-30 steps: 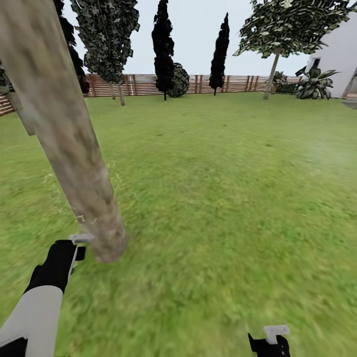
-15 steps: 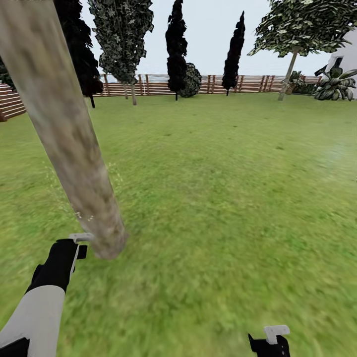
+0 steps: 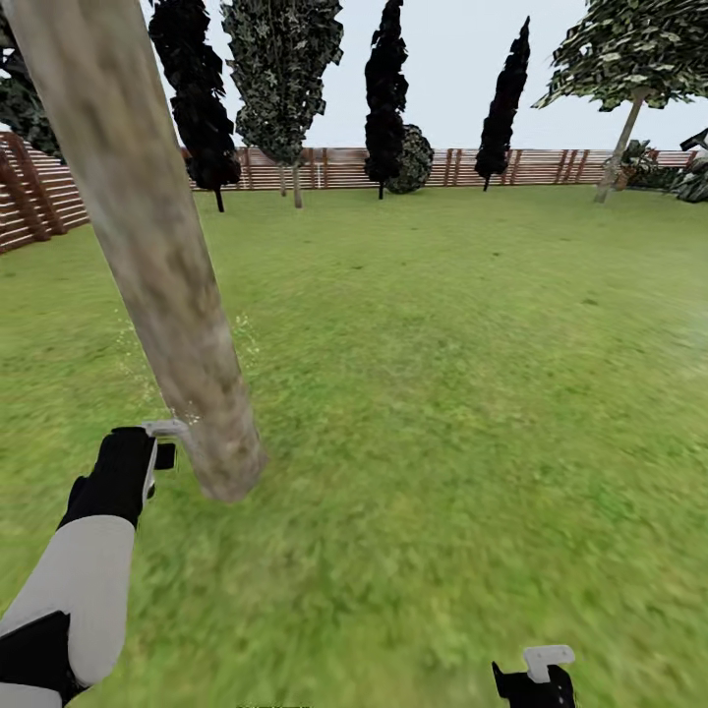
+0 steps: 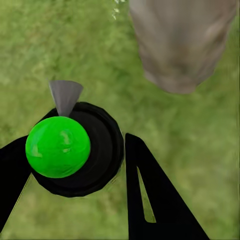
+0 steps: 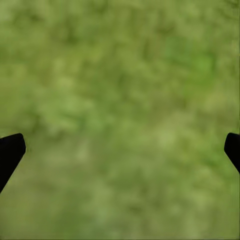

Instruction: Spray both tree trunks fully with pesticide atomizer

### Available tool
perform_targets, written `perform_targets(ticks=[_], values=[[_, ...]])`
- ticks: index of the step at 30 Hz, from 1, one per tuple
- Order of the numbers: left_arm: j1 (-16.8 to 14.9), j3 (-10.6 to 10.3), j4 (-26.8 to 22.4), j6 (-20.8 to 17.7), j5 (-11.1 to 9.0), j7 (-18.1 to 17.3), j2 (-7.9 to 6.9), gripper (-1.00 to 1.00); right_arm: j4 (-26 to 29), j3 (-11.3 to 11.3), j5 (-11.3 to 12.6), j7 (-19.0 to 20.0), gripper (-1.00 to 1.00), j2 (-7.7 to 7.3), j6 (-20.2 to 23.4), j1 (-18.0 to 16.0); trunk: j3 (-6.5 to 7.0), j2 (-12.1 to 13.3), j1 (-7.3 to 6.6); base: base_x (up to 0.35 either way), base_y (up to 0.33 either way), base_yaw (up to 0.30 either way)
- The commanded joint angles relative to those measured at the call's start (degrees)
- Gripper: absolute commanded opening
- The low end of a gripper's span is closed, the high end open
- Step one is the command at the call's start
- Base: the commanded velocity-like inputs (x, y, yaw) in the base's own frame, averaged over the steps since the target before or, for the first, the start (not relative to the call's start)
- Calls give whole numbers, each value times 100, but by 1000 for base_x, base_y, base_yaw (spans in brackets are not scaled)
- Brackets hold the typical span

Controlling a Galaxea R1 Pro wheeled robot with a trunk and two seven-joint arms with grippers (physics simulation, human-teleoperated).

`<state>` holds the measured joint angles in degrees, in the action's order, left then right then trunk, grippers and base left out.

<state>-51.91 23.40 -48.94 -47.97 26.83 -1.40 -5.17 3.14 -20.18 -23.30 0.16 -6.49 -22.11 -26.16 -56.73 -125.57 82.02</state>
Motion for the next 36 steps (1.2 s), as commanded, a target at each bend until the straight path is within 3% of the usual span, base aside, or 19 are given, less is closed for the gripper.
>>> perform_targets(ticks=[1, 5, 9, 10, 12, 15, 19, 21, 25, 28, 29, 30, 36], values=[[-118, 7, -2, -54, 32, -21, -2, -100, -6, -48, -52, 2, 100, -1, -21, -3, -5, -2, -1, 3, -3, 277], [-496, -15, 4, -387, 32, -58, -14, -100, -10, -48, -52, 2, 100, -1, -21, -3, -5, -2, -1, 1, -1, 277], [-500, -23, 6, -404, 31, -58, 23, -100, -6, -48, -52, 2, 100, -11, -21, -3, -5, -2, -1, 37, 0, 113], [-498, -69, 6, -405, 30, -60, 26, -100, -6, -48, -52, -3, 100, -19, -21, -3, -5, -2, -1, 240, 0, 11], [-487, -371, 7, -413, 26, -62, 23, -100, -6, -48, -54, -6, 100, -26, -21, -3, -5, -2, -1, 303, 0, 4], [-510, -489, 7, -415, 25, -208, 5, -100, -6, -54, -53, -7, 100, -34, -23, -3, -5, -2, -1, 333, 0, 1], [-523, -510, -7, -423, 68, -630, -81, -100, -6, -52, -52, -7, 100, -36, -21, -3, -5, -2, -1, 237, -57, 0], [-552, -502, -10, -454, 43, -667, -318, -100, -6, -50, -52, -7, 100, -35, -21, -3, -5, -2, -1, 17, -6, 0], [-749, -518, -10, -652, 47, -730, -360, -100, -6, -52, -52, -7, 100, -36, -21, -3, -5, -2, -1, 0, 0, 0], [-856, -535, -109, -766, 70, -1131, -445, -100, -6, -49, -52, -7, 100, -36, -21, -3, -5, -2, -1, 0, 0, 0], [-866, -849, -205, -798, 76, -1256, -495, -100, -6, -49, -52, -7, 100, -30, -21, -3, -5, -2, -1, 0, 0, 0], [-861, -943, -216, -806, 74, -1272, -500, -100, -6, -48, -52, -7, 100, -28, -21, -3, -5, -2, -1, 0, -7, 0], [-846, -995, -221, -810, 68, -1284, -503, -100, -10, -48, -52, -7, 100, -27, -21, -3, -5, -2, -1, -6, -210, 0]])
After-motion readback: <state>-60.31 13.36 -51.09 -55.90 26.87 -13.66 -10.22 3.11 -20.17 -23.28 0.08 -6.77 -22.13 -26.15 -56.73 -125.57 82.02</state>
